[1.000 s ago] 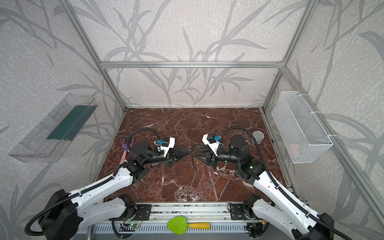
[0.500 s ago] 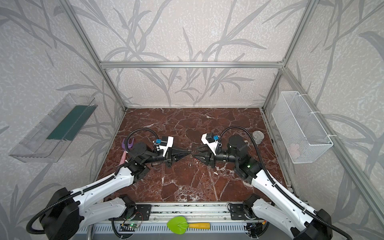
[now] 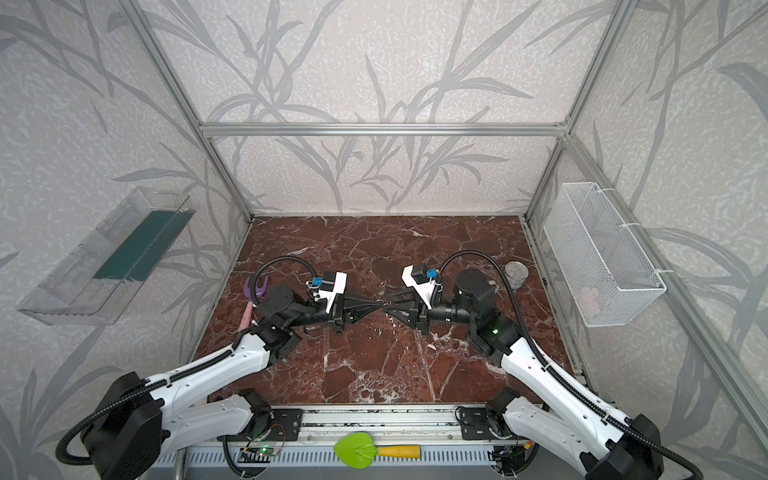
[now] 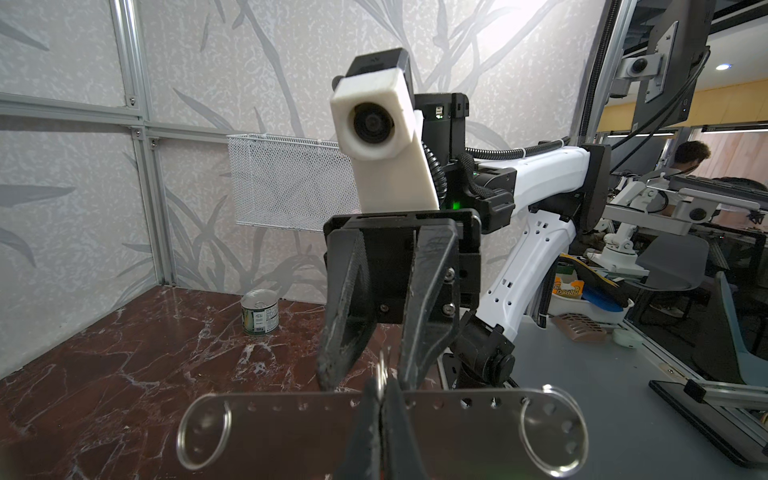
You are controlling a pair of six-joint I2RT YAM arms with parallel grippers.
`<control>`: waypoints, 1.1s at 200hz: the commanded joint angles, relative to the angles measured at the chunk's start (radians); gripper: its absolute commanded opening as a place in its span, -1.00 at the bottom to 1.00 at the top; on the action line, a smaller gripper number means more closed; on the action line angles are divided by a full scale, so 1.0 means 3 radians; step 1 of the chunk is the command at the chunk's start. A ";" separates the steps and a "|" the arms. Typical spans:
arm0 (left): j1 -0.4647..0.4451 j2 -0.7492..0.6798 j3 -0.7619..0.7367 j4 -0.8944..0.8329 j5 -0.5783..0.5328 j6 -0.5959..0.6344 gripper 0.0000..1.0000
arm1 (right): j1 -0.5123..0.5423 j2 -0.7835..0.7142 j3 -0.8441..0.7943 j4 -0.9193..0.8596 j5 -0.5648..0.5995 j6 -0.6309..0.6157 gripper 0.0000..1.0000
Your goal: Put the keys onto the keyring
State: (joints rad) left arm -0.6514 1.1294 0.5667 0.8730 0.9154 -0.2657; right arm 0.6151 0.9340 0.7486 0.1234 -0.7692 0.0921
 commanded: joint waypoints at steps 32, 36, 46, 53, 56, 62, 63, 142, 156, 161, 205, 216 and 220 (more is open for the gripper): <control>0.0010 0.0054 -0.0048 0.0304 0.0054 -0.0115 -1.00 | 0.0003 0.0021 0.0000 0.0167 -0.0092 0.0061 -0.41; 0.0008 0.0062 -0.0048 0.0314 0.0057 -0.0121 -1.00 | 0.0005 0.0026 0.0005 0.0166 -0.0095 0.0060 -0.42; 0.0011 0.0070 -0.0053 0.0334 0.0056 -0.0132 -1.00 | 0.0010 0.0036 0.0010 0.0168 -0.0104 0.0058 -0.45; 0.0011 0.0076 -0.0053 0.0349 0.0054 -0.0141 -1.00 | 0.0015 0.0041 0.0015 0.0161 -0.0110 0.0055 -0.46; 0.0011 0.0076 -0.0053 0.0354 0.0057 -0.0144 -1.00 | 0.0020 0.0045 0.0016 0.0161 -0.0110 0.0056 -0.47; 0.0011 0.0081 -0.0053 0.0357 0.0055 -0.0142 -1.00 | 0.0023 0.0046 0.0015 0.0169 -0.0110 0.0052 -0.50; 0.0010 0.0083 -0.0053 0.0360 0.0054 -0.0142 -1.00 | 0.0024 0.0046 0.0015 0.0168 -0.0110 0.0052 -0.51; 0.0008 0.0205 -0.0043 0.0459 0.0068 -0.0226 -1.00 | 0.0072 0.0075 0.0064 0.0139 -0.0113 0.0029 -1.00; 0.0010 0.0204 -0.0057 0.0471 0.0038 -0.0234 -1.00 | 0.0072 0.0067 0.0080 0.0060 -0.0067 -0.0004 -1.00; 0.0008 0.0195 -0.0066 0.0472 0.0017 -0.0234 -1.00 | 0.0072 0.0067 0.0098 0.0012 -0.0043 -0.0030 -1.00; 0.0016 -0.0289 -0.0075 -0.0468 -0.0395 0.0239 -0.49 | 0.0080 0.0036 0.0305 -0.0725 0.0275 -0.0340 -1.00; 0.0015 -0.0505 -0.0042 -0.0892 -0.0550 0.0429 -0.45 | 0.0088 0.0046 0.0380 -0.0942 0.0365 -0.0425 -1.00; 0.0014 -0.0597 -0.0031 -0.1050 -0.0617 0.0515 -0.45 | 0.0092 0.0055 0.0406 -0.1010 0.0386 -0.0448 -1.00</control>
State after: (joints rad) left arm -0.6456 1.0813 0.5423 0.7891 0.8337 -0.2417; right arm 0.6342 0.9497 0.7979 -0.0315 -0.7170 0.0303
